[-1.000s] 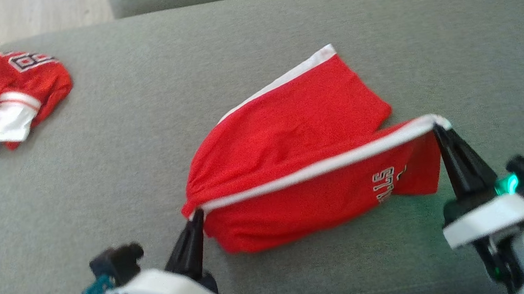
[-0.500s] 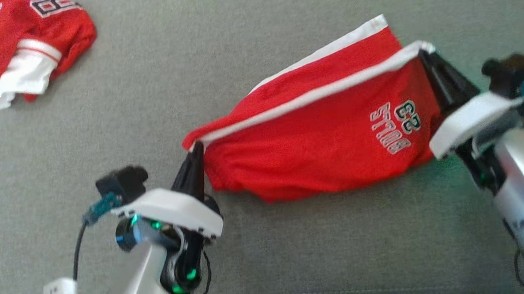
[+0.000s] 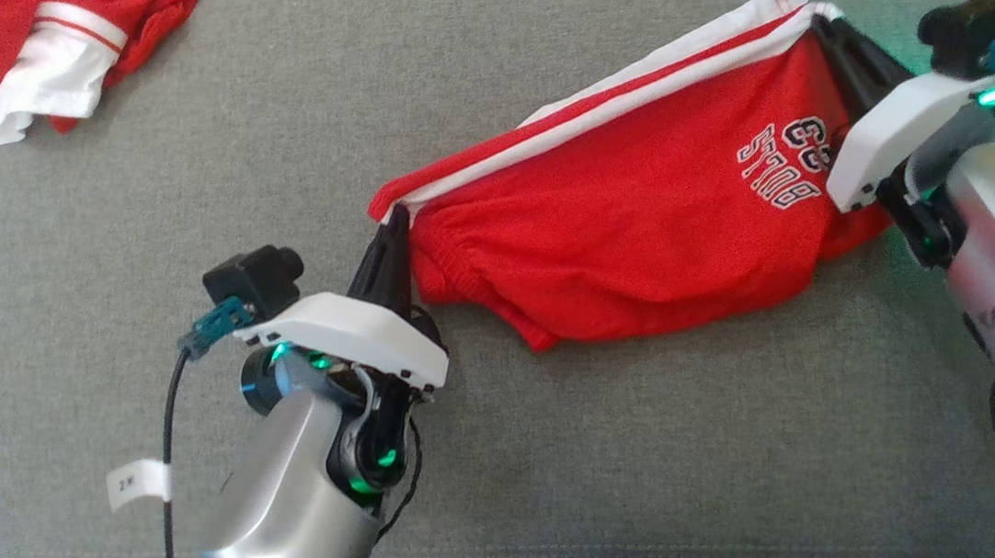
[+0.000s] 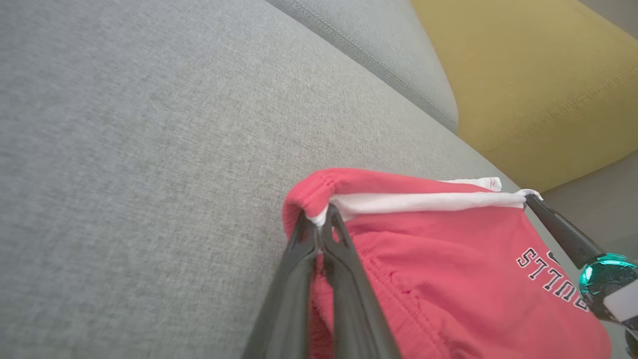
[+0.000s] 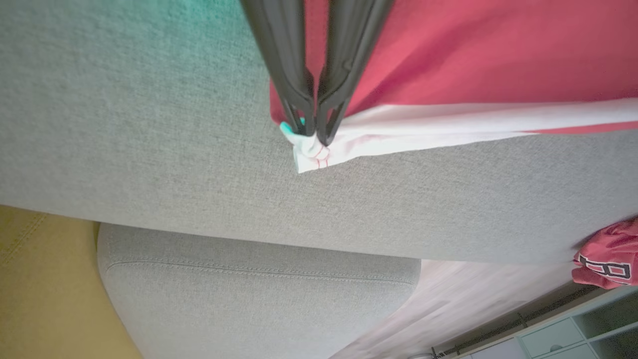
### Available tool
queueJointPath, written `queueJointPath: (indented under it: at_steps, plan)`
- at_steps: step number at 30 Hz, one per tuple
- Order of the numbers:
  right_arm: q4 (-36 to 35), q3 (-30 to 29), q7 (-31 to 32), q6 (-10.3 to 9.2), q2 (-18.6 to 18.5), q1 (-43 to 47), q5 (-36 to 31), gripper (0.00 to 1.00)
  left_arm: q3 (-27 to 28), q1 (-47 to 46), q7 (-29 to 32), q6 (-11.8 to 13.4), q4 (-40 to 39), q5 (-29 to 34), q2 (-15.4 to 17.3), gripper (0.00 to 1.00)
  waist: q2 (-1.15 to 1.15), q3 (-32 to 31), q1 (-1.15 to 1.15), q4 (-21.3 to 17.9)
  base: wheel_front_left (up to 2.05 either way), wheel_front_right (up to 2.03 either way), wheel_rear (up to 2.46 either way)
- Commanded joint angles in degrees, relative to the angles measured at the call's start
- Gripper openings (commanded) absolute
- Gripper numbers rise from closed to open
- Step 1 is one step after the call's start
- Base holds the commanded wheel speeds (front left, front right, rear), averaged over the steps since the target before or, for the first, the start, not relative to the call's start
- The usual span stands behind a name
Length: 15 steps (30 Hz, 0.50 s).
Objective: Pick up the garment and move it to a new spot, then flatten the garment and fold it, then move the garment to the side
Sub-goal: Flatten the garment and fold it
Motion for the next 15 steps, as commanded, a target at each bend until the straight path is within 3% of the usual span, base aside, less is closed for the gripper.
queueJointPath:
  at_steps: [1,2,3,4,5,6,7,8,15]
  plan:
    - [0.1,1.2,-1.3,-0.05,-0.5,-2.0,1.0,0.00,0.8,-2.2,-0.8,0.4,-1.3,-0.6,0.5,0.00,0.00,0.4,-0.01,0.3,0.00,0.00,0.00]
    - [0.8,1.6,-1.6,-0.05,-0.5,-2.6,1.4,0.00,0.4,-2.3,-1.2,0.5,-1.3,-0.9,0.5,0.00,0.00,0.5,-0.01,0.4,0.00,0.00,0.00]
    - [1.5,2.0,-1.9,-0.05,-0.6,-3.2,1.8,0.21,0.0,-2.5,-1.5,0.6,-1.3,-1.1,0.5,0.00,0.00,0.5,-0.01,0.5,0.00,0.00,0.00]
    - [2.1,2.5,-2.1,-0.05,-0.6,-3.8,2.1,0.38,-0.3,-2.5,-1.8,0.7,-1.4,-1.2,0.5,0.07,0.00,0.6,-0.01,0.6,0.00,0.00,0.00]
    - [2.7,2.9,-2.2,-0.05,-0.6,-4.3,2.5,0.80,-0.6,-2.6,-2.1,0.8,-1.5,-1.2,0.5,0.35,0.00,0.7,-0.01,0.7,0.00,0.00,0.00]
    - [3.0,3.5,-2.4,-0.05,-0.7,-4.8,2.9,1.00,-0.9,-2.6,-2.4,0.8,-1.8,-1.2,0.5,0.53,0.00,0.8,-0.01,0.8,0.00,0.00,0.00]
    - [3.2,4.0,-2.7,-0.05,-0.8,-5.3,3.4,1.00,-1.1,-2.5,-2.7,0.8,-2.1,-1.2,0.5,0.93,0.00,0.8,-0.01,0.9,0.00,0.00,0.00]
    - [3.5,4.5,-3.0,-0.05,-0.9,-5.7,3.8,1.00,-1.3,-2.3,-2.9,0.8,-2.4,-1.1,0.5,1.00,0.00,0.8,-0.01,0.9,0.00,0.00,0.00]
    - [4.0,7.0,-4.9,-0.05,-2.3,-7.5,6.3,1.00,-1.4,0.8,-4.1,1.0,-7.1,1.0,1.7,1.00,0.00,0.3,-0.01,1.2,0.00,0.00,0.00]
